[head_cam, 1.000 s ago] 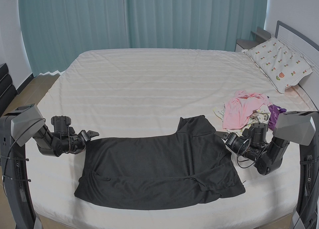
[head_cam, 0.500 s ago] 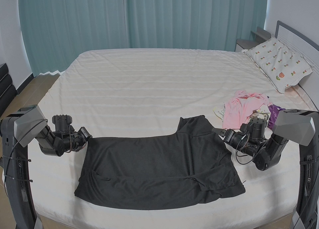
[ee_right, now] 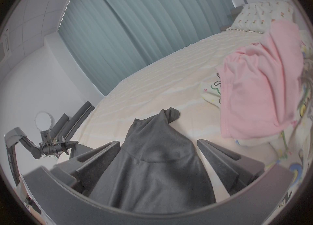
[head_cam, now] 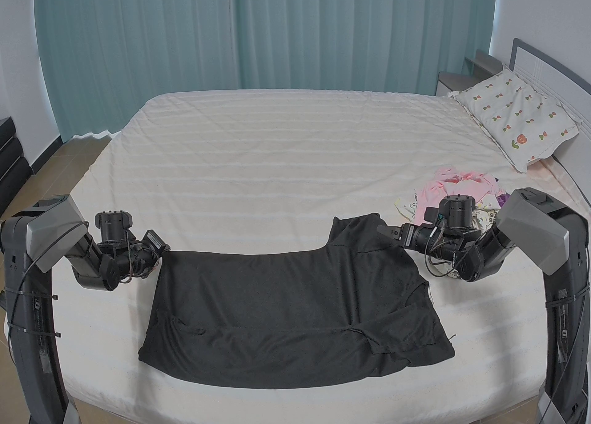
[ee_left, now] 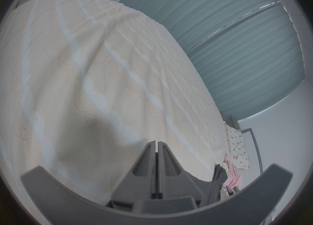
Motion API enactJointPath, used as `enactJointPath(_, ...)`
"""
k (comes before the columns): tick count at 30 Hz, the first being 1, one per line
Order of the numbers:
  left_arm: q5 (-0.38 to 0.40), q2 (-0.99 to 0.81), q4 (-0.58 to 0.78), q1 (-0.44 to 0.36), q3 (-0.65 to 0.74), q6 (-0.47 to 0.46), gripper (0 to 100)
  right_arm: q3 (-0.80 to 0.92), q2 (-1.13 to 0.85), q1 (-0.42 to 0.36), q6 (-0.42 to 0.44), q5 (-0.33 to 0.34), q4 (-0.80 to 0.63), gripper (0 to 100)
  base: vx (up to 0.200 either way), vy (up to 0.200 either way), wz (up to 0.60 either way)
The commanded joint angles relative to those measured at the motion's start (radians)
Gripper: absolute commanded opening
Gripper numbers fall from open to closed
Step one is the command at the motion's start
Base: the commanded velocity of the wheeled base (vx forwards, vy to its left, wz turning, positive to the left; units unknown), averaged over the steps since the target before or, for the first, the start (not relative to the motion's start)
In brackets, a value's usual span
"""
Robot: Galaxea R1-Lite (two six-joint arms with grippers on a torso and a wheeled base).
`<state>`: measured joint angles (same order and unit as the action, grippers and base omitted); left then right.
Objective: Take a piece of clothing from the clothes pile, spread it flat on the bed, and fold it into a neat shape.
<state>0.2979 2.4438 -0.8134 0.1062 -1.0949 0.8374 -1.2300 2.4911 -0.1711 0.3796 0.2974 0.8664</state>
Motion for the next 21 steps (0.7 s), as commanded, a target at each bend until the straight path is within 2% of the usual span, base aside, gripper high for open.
enactJointPath(1, 0.0, -0.003, -0.033, 0.001, 0.023, 0.023, 0, -0.194, 0.141, 0.007, -0.064, 0.003, -0.101, 100, 0.0, 0.0, 0.0)
enactJointPath(11, 0.003, -0.011, -0.035, 0.001, 0.035, 0.026, 0, -0.35, 0.224, -0.004, -0.09, -0.004, -0.148, 100, 0.0, 0.0, 0.0)
enactJointPath(16, 0.001, -0.009, -0.035, 0.001, 0.035, 0.026, 0, -0.368, 0.23, -0.004, -0.088, -0.006, -0.144, 100, 0.0, 0.0, 0.0)
enactJointPath(17, 0.001, -0.008, -0.035, 0.001, 0.035, 0.026, 0, -0.37, 0.226, -0.004, -0.088, -0.006, -0.145, 0, 0.0, 0.0, 0.0)
enactJointPath(21, 0.001, -0.005, -0.035, 0.001, 0.032, 0.026, 0, -0.353, 0.207, -0.004, -0.084, -0.008, -0.139, 0, 0.0, 0.0, 0.0)
